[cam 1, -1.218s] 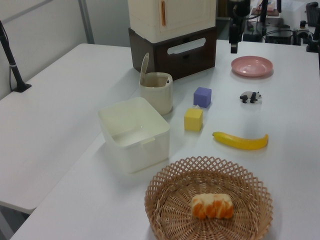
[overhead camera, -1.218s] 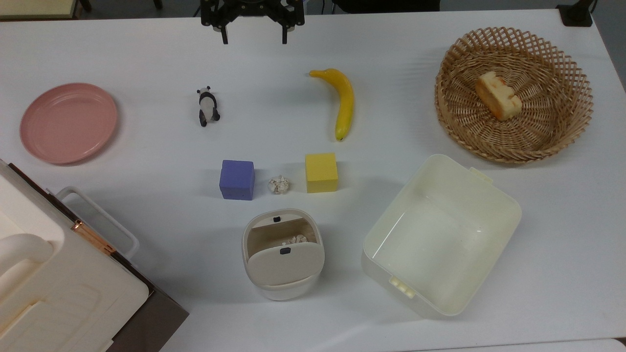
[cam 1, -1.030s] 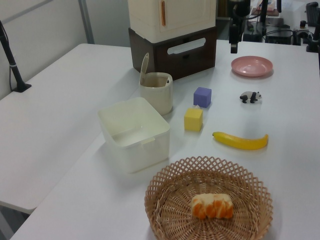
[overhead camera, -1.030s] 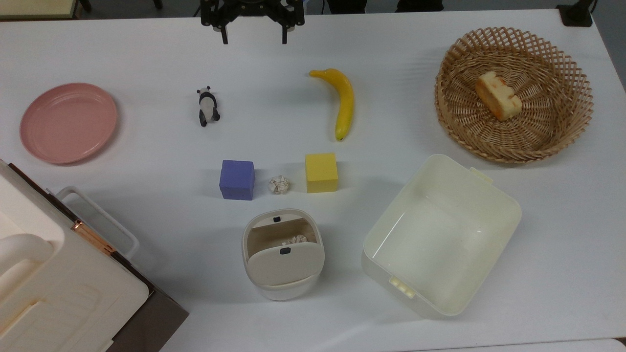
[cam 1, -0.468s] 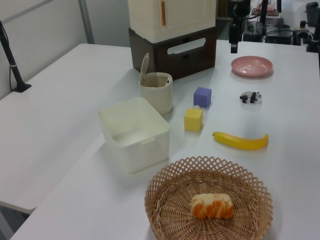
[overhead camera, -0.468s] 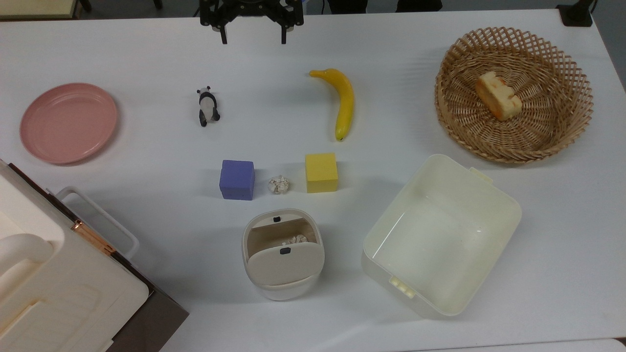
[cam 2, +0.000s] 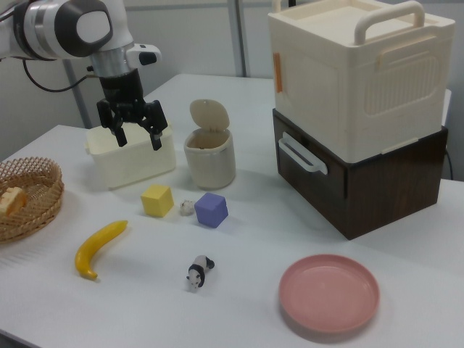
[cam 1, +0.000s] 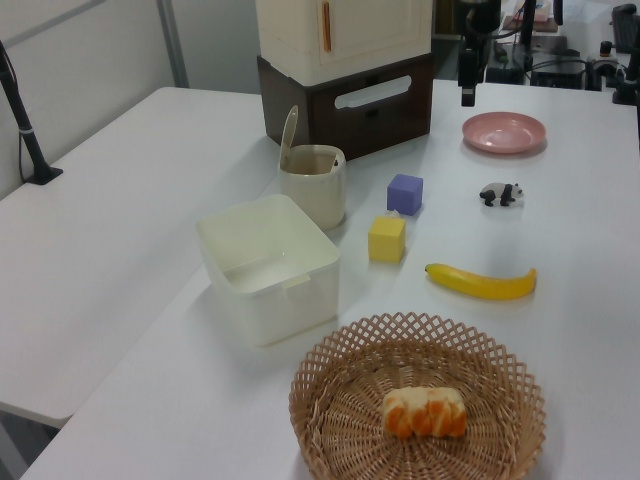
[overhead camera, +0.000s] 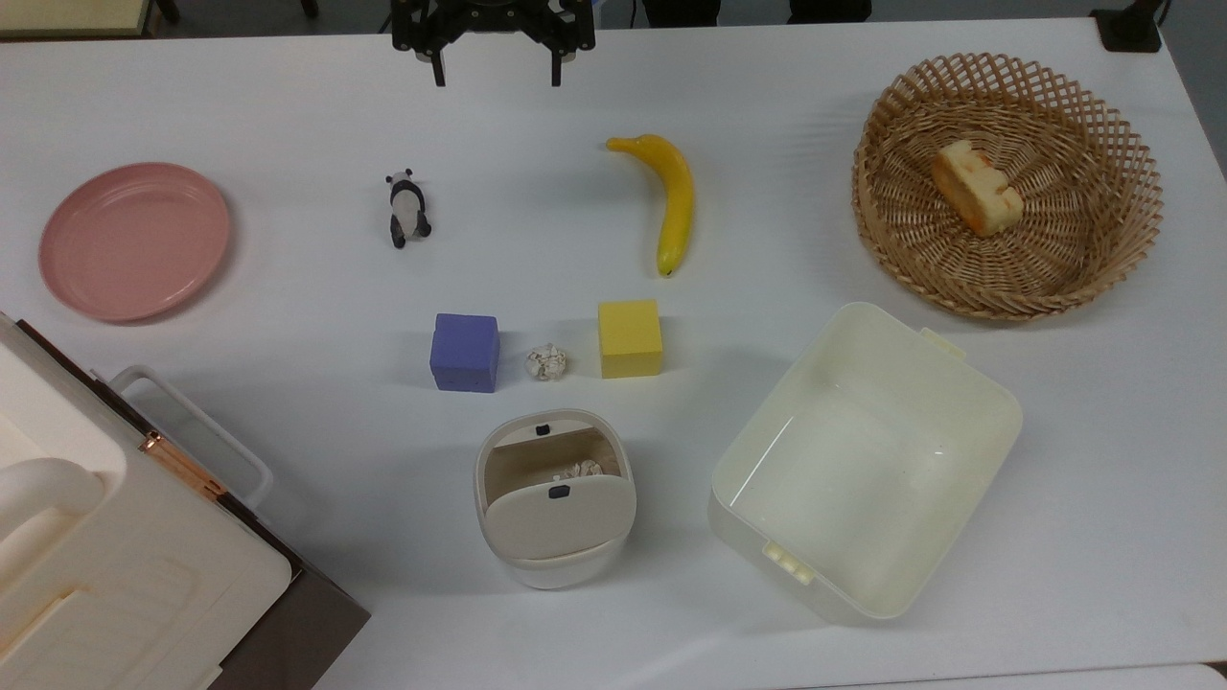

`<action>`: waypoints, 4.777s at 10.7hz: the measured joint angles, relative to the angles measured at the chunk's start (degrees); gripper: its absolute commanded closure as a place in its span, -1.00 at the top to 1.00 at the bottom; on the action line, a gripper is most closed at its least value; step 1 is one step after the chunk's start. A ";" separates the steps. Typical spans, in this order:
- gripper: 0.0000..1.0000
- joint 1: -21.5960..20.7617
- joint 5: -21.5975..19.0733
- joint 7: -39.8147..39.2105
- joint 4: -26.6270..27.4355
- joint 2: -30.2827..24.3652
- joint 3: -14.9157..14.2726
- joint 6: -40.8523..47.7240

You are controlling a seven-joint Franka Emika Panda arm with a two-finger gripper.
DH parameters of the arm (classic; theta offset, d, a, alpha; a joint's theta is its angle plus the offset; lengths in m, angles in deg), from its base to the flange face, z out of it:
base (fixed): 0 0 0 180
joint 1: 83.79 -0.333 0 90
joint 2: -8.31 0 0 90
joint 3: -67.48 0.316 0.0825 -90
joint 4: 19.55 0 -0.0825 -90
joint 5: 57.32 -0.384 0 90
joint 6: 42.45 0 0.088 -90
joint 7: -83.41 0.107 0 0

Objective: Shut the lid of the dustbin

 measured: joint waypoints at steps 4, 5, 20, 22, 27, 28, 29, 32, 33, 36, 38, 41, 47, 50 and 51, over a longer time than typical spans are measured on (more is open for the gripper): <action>-0.66 0.00 0.00 0.00 0.00 0.00 0.00 0.00; -0.99 0.00 0.00 0.00 0.00 0.03 0.00 0.00; -1.00 -0.22 -0.01 -0.02 -4.73 4.90 0.12 -9.27; -1.00 -0.22 -0.01 -0.06 -5.44 5.80 0.13 -14.87; -1.00 -1.48 -0.01 -0.11 -11.04 12.46 0.30 -27.82; -1.00 -1.86 -0.01 -0.11 -12.14 14.18 0.32 -31.64; -1.00 -2.24 -0.01 -0.10 -12.63 15.61 0.34 -35.65; -1.00 -2.59 -0.01 -0.08 -12.98 19.31 0.49 -48.31; -1.00 -2.59 0.00 -0.08 -12.99 20.76 0.49 -52.90; -1.00 -2.39 0.00 -0.11 -14.08 26.03 0.41 -63.76; -1.00 -2.05 0.00 -0.16 -17.16 29.13 0.25 -64.82; -1.00 -1.15 0.04 -0.60 -18.79 32.37 0.20 -71.21; -1.00 -0.49 0.08 -2.95 -19.29 33.92 0.04 -71.68; -1.00 0.33 0.08 -3.99 -20.79 33.55 0.03 -63.20; -1.00 0.57 0.08 -4.10 -21.01 33.39 0.06 -61.40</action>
